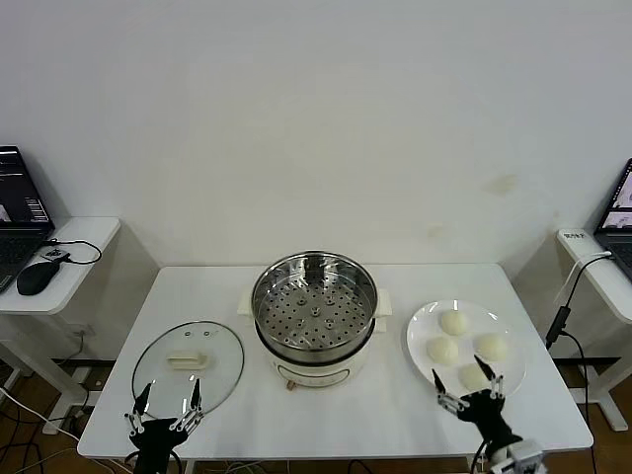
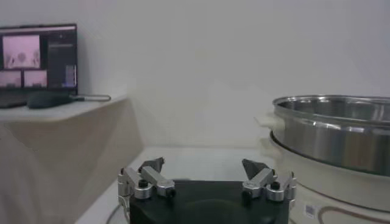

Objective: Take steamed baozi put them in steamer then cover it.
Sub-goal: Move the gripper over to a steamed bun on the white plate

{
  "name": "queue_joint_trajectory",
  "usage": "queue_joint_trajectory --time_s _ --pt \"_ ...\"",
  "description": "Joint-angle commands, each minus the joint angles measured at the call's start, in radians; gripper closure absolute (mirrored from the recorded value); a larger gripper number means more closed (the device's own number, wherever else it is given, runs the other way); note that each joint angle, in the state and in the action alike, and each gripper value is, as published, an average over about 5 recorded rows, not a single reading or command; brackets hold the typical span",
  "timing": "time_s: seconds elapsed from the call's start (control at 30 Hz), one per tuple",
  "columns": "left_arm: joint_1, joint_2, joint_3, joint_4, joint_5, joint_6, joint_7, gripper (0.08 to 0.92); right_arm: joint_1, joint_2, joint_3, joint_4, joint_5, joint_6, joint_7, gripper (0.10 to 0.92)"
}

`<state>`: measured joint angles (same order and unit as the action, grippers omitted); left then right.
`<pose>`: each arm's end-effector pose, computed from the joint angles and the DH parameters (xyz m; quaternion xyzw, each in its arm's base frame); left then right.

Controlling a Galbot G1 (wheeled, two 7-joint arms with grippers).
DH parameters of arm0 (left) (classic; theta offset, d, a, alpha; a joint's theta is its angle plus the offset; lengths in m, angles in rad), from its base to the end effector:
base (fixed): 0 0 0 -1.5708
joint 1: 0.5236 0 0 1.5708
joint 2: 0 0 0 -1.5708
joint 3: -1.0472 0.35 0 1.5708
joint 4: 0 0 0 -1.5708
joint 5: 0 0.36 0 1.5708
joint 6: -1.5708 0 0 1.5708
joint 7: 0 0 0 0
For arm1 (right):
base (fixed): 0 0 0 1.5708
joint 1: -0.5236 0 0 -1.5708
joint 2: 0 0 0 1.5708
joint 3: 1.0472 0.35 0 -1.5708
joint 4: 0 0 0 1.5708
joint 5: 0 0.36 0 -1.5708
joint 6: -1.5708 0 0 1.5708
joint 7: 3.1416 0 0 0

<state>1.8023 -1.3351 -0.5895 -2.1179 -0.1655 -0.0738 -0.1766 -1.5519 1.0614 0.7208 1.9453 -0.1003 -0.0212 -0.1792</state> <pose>0.1182 0.0577 -0.3220 0.0501 -0.9961 -0.0356 0.0630 0.2109 -0.1638 -0.2977 0.1037 -0.9420 0.3101 0.0749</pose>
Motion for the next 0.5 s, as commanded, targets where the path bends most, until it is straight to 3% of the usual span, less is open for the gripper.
queue_joint_trajectory --time_s 0.03,0.27,0.5 --pt "-0.035 0.007 -0.003 0.001 0.079 0.017 0.017 0.177 0.203 -0.275 0.045 -0.102 -0.240 -0.070 -0.195 0.202" --pt "-0.031 -0.003 0.007 0.000 0.113 -0.012 0.032 0.177 0.482 -0.489 -0.189 -0.246 -0.263 -0.067 -0.431 0.203" --pt "-0.029 -0.011 -0.004 -0.005 0.120 -0.012 0.029 0.177 0.882 -0.569 -0.583 -0.404 -0.277 -0.054 -0.661 0.203"
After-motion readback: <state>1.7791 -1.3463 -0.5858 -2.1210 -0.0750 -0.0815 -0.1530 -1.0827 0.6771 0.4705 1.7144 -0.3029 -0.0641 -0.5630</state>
